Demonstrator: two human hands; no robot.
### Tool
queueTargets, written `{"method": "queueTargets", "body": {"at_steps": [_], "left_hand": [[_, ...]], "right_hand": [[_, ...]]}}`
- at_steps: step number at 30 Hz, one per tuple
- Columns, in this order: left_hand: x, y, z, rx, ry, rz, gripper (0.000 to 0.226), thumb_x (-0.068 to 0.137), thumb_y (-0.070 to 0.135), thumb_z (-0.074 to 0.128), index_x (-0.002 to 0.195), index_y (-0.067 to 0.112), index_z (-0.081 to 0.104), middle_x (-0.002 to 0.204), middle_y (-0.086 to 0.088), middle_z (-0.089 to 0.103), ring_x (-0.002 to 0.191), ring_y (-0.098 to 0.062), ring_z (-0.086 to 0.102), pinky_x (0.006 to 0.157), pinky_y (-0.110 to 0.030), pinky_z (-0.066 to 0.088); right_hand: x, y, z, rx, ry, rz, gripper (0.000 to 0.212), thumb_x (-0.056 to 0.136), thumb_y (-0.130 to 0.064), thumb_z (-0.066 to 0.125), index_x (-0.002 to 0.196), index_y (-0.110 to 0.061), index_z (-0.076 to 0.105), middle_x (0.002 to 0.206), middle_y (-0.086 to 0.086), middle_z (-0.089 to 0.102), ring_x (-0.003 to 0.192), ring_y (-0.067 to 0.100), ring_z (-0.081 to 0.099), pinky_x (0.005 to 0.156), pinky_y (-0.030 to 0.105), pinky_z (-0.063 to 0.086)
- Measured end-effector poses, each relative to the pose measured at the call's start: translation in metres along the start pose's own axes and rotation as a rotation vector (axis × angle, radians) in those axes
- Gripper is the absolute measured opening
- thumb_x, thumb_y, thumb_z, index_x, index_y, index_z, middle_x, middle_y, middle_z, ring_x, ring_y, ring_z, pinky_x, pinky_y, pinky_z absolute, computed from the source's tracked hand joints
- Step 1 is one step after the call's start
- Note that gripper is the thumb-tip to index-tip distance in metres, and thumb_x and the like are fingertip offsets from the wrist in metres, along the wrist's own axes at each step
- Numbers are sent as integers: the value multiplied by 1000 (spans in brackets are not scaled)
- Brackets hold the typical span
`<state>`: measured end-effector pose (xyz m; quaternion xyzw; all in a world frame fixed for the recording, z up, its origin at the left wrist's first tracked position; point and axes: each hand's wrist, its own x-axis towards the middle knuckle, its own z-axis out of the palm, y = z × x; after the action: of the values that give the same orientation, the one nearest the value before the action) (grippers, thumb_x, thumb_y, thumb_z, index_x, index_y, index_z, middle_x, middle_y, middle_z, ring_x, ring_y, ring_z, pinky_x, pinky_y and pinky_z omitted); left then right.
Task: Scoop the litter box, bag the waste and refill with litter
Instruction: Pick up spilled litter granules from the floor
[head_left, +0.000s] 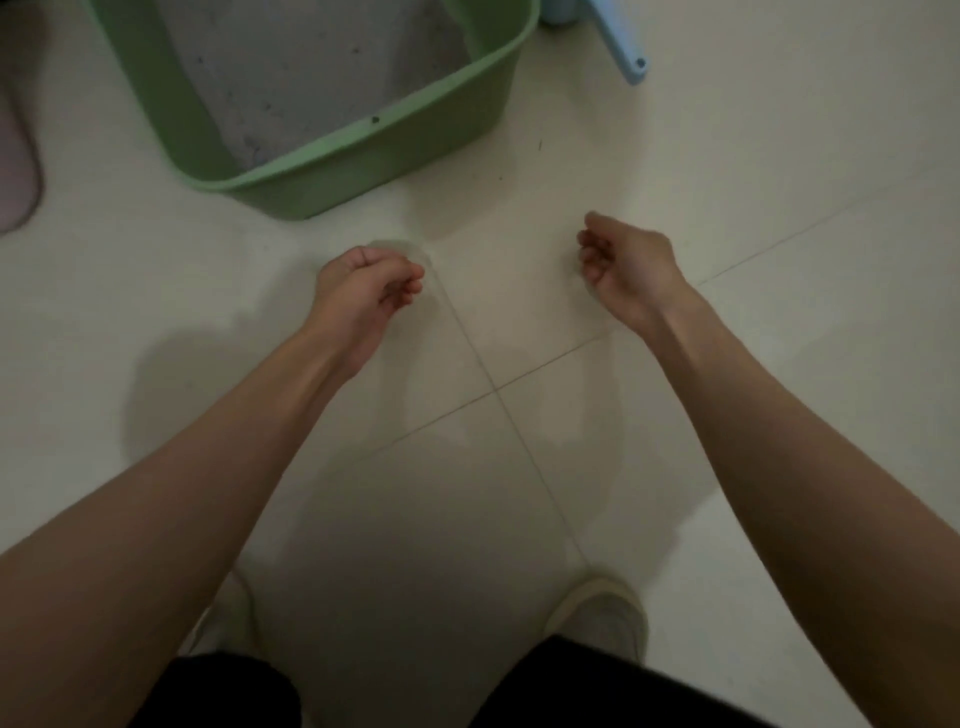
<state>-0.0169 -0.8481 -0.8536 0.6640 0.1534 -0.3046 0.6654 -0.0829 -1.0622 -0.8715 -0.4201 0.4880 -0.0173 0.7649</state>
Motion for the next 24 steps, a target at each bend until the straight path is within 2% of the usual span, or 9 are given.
{"method": "queueTargets", "body": {"at_steps": [2, 4, 8, 11, 14, 16, 17, 19, 24], "left_hand": [[-7, -5, -21, 16, 58, -34, 25, 79, -13, 41, 71, 7, 52, 46, 3, 58, 45, -8, 53, 50, -17, 42], [-13, -13, -43, 37, 115, -79, 30, 74, -13, 31, 69, 6, 54, 44, 3, 53, 42, -9, 48, 46, -18, 37], [-25, -29, -80, 144, 170, -136, 29, 77, -6, 32, 67, 5, 57, 48, 0, 48, 39, -9, 41, 44, -19, 29], [-35, -38, -95, 322, 220, -100, 22, 82, 4, 47, 67, 11, 61, 47, 1, 51, 42, -10, 43, 44, -19, 31], [-48, -51, -100, 510, 239, -55, 14, 86, 11, 52, 77, 13, 64, 60, -2, 52, 52, -11, 46, 50, -18, 36], [-54, -61, -102, 536, 248, -45, 13, 85, 13, 52, 84, 13, 65, 62, -1, 54, 55, -11, 47, 54, -21, 38], [-55, -65, -102, 540, 250, -36, 14, 85, 14, 52, 85, 13, 66, 63, -1, 55, 56, -11, 48, 56, -21, 39], [-57, -71, -103, 553, 250, -21, 15, 85, 16, 52, 84, 15, 67, 64, 1, 56, 60, -11, 50, 65, -22, 42], [-59, -74, -102, 565, 264, -12, 18, 86, 16, 52, 87, 11, 69, 67, -1, 57, 59, -8, 51, 71, -25, 43]], "right_hand": [[-20, 27, 7, 126, -116, 132, 23, 91, 1, 49, 70, -7, 53, 51, 2, 57, 39, 6, 48, 38, 15, 34], [-36, 49, 14, 77, -214, 188, 24, 91, 1, 46, 70, -7, 53, 52, 1, 57, 42, 7, 49, 40, 15, 35], [-54, 70, 24, -245, -326, 246, 24, 96, -9, 45, 73, -9, 54, 51, -2, 55, 47, 6, 45, 46, 15, 32], [-59, 76, 29, -427, -251, 206, 29, 98, -14, 43, 72, -10, 54, 52, -2, 51, 49, 8, 38, 43, 16, 27], [-61, 90, 29, -618, -51, -1, 22, 90, -12, 53, 69, -11, 57, 62, 1, 47, 53, 11, 40, 46, 20, 32], [-62, 100, 29, -869, 27, -220, 8, 84, -13, 57, 80, -12, 65, 75, 0, 57, 71, 13, 51, 66, 25, 42], [-64, 105, 30, -976, 20, -287, 12, 83, -14, 58, 91, -10, 67, 83, 0, 59, 81, 13, 53, 74, 23, 41], [-66, 113, 32, -1128, -31, -370, 21, 85, -16, 59, 103, -7, 64, 91, 2, 60, 89, 15, 53, 75, 17, 36], [-66, 117, 36, -1228, -29, -460, 19, 88, -17, 59, 100, -3, 66, 101, 14, 67, 98, 27, 58, 81, 27, 42]]}}
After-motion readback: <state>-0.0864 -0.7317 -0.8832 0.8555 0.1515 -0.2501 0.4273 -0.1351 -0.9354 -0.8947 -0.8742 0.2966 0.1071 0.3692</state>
